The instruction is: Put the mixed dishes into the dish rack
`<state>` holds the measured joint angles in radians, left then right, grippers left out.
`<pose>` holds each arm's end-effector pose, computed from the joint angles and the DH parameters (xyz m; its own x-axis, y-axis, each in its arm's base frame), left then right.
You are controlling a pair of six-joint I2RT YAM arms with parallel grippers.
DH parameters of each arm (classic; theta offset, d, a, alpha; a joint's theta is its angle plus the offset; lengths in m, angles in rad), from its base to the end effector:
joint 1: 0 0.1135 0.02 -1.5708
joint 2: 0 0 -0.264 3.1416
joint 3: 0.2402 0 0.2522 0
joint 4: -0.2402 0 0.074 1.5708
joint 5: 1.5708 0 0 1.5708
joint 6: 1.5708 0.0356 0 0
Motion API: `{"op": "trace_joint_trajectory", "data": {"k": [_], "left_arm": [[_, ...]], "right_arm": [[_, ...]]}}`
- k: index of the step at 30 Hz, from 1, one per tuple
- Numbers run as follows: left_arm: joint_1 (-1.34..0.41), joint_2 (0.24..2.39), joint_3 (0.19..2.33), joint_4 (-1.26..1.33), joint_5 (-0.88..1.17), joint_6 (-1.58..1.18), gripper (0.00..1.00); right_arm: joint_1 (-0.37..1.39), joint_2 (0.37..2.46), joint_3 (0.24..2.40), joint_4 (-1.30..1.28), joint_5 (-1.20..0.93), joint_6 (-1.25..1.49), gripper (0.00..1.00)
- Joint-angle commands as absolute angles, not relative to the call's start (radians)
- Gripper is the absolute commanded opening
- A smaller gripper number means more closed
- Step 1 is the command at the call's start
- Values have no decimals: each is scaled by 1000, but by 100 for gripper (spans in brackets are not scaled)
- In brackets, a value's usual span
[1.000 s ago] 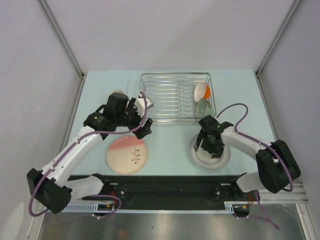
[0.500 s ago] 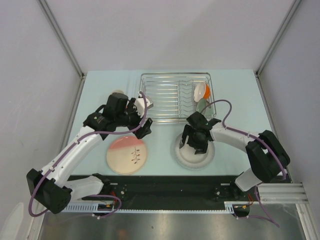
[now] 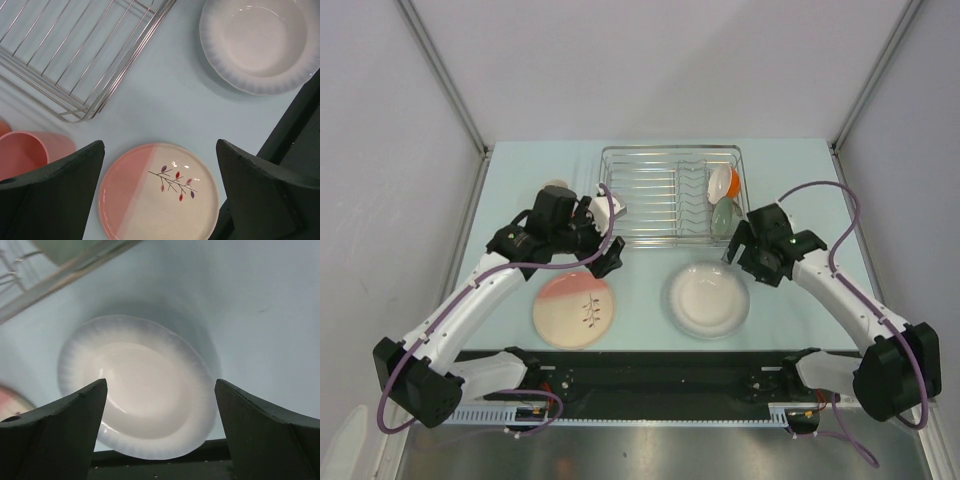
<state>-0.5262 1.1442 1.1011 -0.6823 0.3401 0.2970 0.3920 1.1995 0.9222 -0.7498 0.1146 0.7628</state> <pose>0.2003 -0.1301 0.3319 -0.3468 0.5205 -0.7802 0.8270 0.5621 0.0074 0.2167 0.0852 0.2566 -0.7962 0.4136 -0.4416 0.3116 0.9059 0.2867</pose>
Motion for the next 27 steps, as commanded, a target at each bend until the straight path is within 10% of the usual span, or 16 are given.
{"op": "trace_joint_trajectory", "data": {"k": [1,27], "left_arm": [[-526,1132,1111,-680,341,311,100],[-526,1134,1146,-713,333,318,100]], "right_arm": [[384,1229,897,-858,233,770,95],[388,1236,523,-448,-24,813,86]]}}
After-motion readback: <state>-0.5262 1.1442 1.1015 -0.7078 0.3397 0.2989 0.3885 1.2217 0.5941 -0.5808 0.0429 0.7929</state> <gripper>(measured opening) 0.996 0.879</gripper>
